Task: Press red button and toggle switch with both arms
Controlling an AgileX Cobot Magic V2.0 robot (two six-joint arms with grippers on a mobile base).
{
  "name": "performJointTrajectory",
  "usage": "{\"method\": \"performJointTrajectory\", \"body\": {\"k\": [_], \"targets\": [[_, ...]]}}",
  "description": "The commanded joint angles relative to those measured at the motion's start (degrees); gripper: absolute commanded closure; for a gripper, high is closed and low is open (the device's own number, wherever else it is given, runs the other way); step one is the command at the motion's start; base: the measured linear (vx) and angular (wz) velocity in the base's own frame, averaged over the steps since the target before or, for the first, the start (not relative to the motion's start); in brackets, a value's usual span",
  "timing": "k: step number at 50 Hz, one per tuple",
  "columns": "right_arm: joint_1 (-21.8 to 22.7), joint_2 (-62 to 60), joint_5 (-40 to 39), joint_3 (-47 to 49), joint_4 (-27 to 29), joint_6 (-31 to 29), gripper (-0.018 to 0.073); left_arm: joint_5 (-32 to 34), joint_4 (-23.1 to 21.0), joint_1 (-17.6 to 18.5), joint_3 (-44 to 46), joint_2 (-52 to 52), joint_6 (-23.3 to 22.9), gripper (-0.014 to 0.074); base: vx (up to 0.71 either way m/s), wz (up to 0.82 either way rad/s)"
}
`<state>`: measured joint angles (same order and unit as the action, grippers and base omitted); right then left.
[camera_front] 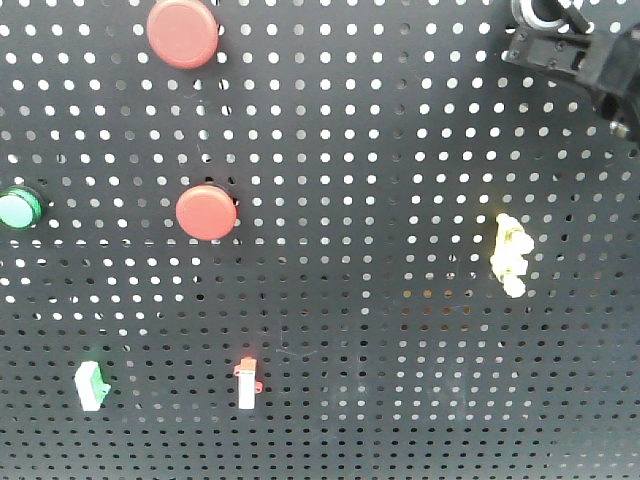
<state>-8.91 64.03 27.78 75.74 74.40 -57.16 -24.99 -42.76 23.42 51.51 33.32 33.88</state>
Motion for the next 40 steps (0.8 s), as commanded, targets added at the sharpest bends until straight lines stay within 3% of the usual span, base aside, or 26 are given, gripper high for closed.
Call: {"method": "performJointTrajectory", "body": {"k": [1, 10, 17, 22, 33, 40], "targets": [[0.57, -2.69, -1.52, 0.94, -2.14, 2.13, 0.0562, 3.10, 0.16, -0.06, 1.42, 0.42, -0.41, 0.0594, 0.00, 0.00], [0.57, -9.99, -5.58, -7.31, -16.15, 7.73, 0.0562, -2.16, 11.29, -0.06, 1.38, 0.30, -2.09, 0.0594, 0.00, 0.00], [0.57, -20.27, -7.41, -17.91, -25.86, 8.20, 0.0562, -8.32, 24.35, -0.06, 0.23, -0.18, -10.16, 0.0594, 0.00, 0.00], [0.57, -29.70, -7.62, -26.29, -29.46, 8.28, 0.0562, -7.61, 30.11, -0.06, -5.18, -3.63, -13.73, 0.0594, 0.00, 0.00], [0.57, -49.47, -8.93, -42.22, -30.10, 8.47, 0.0562, -3.04, 28.99, -0.06, -23.28, -18.01, -15.01, 0.0594, 0.00, 0.00], [0.57, -56.33, -15.12, -49.38, -30.22, 8.34, 0.0562, 7.11, 29.10, -0.06, -29.60, -23.76, -15.41, 0.0594, 0.00, 0.00]]}}
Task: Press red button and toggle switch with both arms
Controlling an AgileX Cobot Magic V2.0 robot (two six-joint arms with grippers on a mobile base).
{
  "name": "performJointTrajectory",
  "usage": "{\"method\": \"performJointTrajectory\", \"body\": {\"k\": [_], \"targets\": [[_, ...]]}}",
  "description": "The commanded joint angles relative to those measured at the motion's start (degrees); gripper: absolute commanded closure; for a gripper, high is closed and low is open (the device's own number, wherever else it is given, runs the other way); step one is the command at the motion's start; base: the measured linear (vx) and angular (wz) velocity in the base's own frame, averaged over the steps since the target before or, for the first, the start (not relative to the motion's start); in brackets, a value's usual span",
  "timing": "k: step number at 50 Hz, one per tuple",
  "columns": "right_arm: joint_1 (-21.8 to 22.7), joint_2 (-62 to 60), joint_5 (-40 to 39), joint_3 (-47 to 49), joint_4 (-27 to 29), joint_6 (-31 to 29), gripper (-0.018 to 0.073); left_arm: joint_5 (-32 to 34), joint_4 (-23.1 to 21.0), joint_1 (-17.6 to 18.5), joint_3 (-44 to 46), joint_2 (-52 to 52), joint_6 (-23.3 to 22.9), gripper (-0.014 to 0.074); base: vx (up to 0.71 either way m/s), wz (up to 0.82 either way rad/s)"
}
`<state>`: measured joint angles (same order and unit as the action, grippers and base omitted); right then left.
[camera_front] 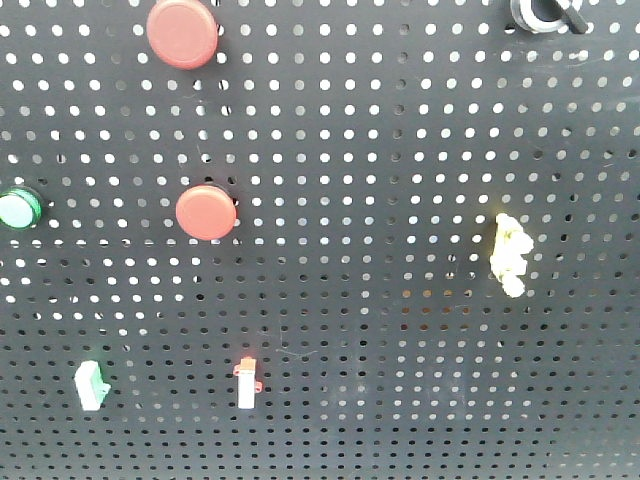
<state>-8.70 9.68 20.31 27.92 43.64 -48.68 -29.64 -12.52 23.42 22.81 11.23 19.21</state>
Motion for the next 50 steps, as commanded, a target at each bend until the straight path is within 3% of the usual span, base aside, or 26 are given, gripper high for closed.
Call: {"method": "performJointTrajectory", "body": {"k": [1, 6, 38, 44, 50], "targets": [[0.35, -2.56, -8.68, -2.37, 0.54, -0.15, 0.0562, 13.57, -1.14, -0.06, -1.50, -1.84, -0.74, 0.0594, 0.00, 0.00], [0.35, -4.05, -10.74, -5.27, 0.54, -0.15, 0.0562, 18.53, -1.14, -0.06, -3.09, -2.26, -0.74, 0.0594, 0.00, 0.00], [0.35, -4.11, -9.25, -11.02, 0.54, -0.15, 0.0562, 20.16, -0.72, -0.38, -5.52, -3.12, -0.74, 0.0594, 0.00, 0.00], [0.35, -4.11, -9.20, -11.02, 0.54, -0.15, 0.0562, 22.46, 5.38, -4.95, -10.75, -6.34, 0.82, 0.0594, 0.00, 0.00], [0.35, -4.11, -9.25, -11.02, 0.54, -0.15, 0.0562, 25.74, 5.65, -11.16, -18.44, -10.85, -0.43, 0.0594, 0.00, 0.00]]}}
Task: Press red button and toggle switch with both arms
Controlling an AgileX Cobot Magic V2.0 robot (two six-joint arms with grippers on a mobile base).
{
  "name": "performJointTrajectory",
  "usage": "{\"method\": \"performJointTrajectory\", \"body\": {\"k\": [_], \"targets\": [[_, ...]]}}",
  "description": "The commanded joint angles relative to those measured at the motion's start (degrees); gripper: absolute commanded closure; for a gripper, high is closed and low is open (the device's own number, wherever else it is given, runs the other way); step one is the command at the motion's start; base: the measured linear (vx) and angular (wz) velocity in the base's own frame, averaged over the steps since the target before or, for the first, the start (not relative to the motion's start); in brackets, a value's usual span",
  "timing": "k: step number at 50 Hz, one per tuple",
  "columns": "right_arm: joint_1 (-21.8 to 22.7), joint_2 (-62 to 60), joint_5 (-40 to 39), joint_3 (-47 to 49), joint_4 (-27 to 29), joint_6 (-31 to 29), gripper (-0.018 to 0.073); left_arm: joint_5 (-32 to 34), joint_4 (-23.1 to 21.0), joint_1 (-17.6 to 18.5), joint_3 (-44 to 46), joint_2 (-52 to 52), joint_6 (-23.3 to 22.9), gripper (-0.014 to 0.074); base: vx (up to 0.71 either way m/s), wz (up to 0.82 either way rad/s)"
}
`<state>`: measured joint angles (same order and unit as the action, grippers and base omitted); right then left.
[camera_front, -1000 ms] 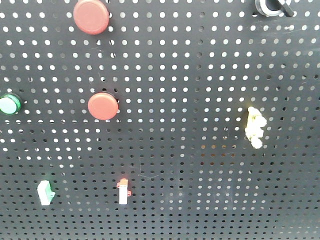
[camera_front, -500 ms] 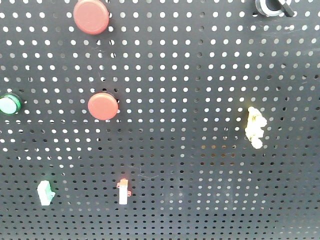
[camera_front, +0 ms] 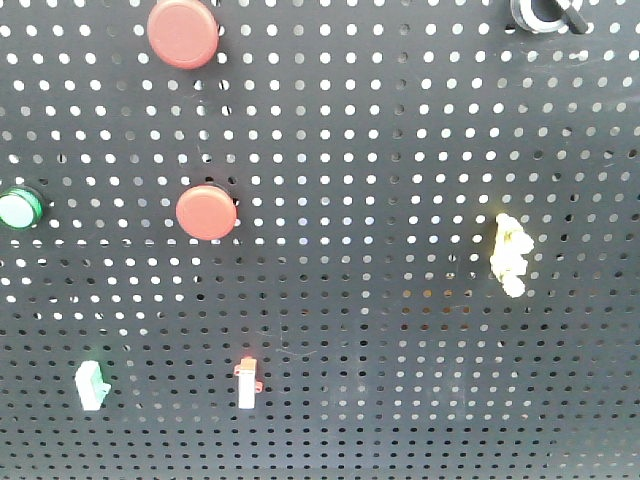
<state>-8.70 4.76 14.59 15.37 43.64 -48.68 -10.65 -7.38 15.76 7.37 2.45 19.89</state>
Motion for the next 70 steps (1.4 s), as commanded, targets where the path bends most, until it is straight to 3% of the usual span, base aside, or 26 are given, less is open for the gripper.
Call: {"method": "performJointTrajectory", "body": {"k": [1, 9, 16, 56, 59, 62, 70], "targets": [[0.35, 0.81, -3.53, 1.53, 0.54, -0.15, 0.0562, 7.06, 0.51, -4.39, -4.35, -2.94, -1.84, 0.0594, 0.00, 0.00], [0.35, 0.81, -3.45, 1.53, 0.54, -0.15, 0.0562, 11.10, 0.49, -7.24, -11.15, -4.08, -8.99, 0.0594, 0.00, 0.00], [0.35, 0.81, -3.49, 1.53, 0.54, -0.15, 0.0562, 10.65, 1.08, -7.10, -10.96, -4.12, -10.57, 0.0594, 0.00, 0.00], [0.35, 0.81, -3.48, 1.53, 0.18, -0.28, 0.0562, 10.31, 1.08, -7.10, -10.96, -4.06, -10.51, 0.0594, 0.00, 0.00], [0.35, 0.81, -3.27, 1.53, -2.10, 0.24, 0.0562, 10.31, 1.08, -7.10, -10.96, -4.06, -10.51, 0.0594, 0.00, 0.00], [0.35, 0.81, -2.35, 1.53, -9.29, 3.21, 0.0562, 10.31, 1.08, -7.10, -10.96, -4.06, -10.51, 0.0594, 0.00, 0.00], [0.59, 0.62, -2.68, -0.19, -34.05, 30.99, 0.0562, 10.31, 1.08, -7.10, -10.96, -4.06, -10.51, 0.0594, 0.00, 0.00]]}}
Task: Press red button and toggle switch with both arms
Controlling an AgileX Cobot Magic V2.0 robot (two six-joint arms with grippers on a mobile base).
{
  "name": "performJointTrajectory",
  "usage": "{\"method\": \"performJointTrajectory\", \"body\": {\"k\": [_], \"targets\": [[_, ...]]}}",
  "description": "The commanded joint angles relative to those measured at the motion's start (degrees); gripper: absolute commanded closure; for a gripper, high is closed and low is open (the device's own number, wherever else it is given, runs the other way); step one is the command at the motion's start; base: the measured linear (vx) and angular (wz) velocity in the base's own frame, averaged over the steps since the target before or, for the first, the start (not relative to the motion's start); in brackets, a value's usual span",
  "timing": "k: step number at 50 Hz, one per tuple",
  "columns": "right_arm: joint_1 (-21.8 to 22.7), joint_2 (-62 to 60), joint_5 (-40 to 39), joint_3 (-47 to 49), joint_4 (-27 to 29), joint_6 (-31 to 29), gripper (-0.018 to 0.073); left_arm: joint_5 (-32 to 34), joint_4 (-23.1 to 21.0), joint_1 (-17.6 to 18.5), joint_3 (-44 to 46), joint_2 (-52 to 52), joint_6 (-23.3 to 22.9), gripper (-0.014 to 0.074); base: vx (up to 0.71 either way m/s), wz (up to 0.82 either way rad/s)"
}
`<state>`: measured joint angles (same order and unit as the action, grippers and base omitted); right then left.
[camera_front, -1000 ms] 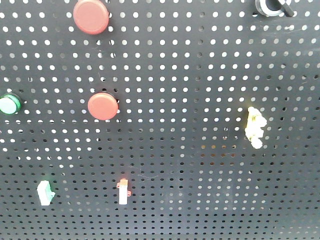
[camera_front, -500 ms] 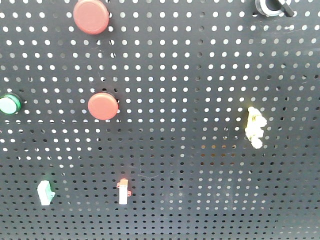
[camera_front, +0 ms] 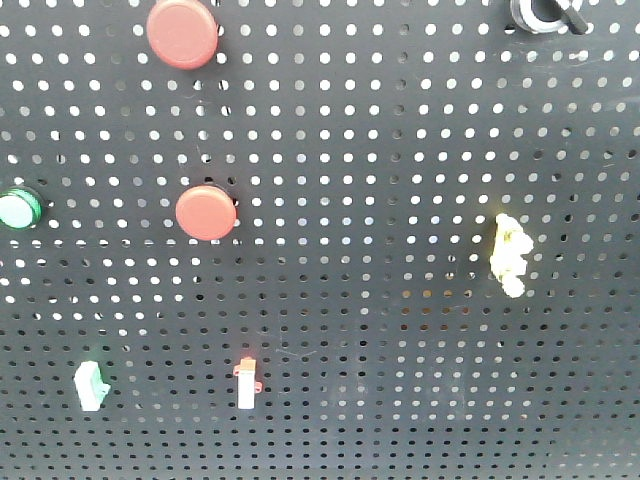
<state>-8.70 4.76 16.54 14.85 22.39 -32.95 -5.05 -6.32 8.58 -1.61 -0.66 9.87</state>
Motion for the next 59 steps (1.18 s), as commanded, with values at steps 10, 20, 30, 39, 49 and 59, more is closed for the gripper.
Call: {"method": "performJointTrajectory", "body": {"k": [10, 20, 30, 39, 49, 59], "targets": [[11.03, -1.45, -11.59, -10.36, -17.30, 30.94, 0.0562, 4.71, 0.02, 0.08, -1.99, -0.96, -0.50, 0.0594, 0.00, 0.00], [17.61, -6.24, -13.63, -17.11, -19.49, 34.90, 0.0562, 4.55, 0.02, 0.08, -1.94, -0.95, -0.50, 0.0594, 0.00, 0.00], [17.42, -6.34, -12.70, -17.22, -22.39, 34.92, 0.0562, 4.43, 0.02, 0.08, -1.94, -0.95, -0.50, 0.0594, 0.00, 0.00], [17.42, -6.34, -12.70, -17.22, -22.39, 34.92, 0.0562, 4.43, 0.02, 0.08, -1.94, -0.95, -0.50, 0.0594, 0.00, 0.00], [17.42, -6.34, -12.70, -17.22, -22.39, 34.92, 0.0562, 4.43, 0.02, 0.08, -1.94, -0.95, -0.50, 0.0594, 0.00, 0.00], [17.42, -6.34, -12.70, -17.22, -22.39, 34.92, 0.0562, 4.43, 0.02, 0.08, -1.94, -0.95, -0.50, 0.0594, 0.00, 0.00]]}}
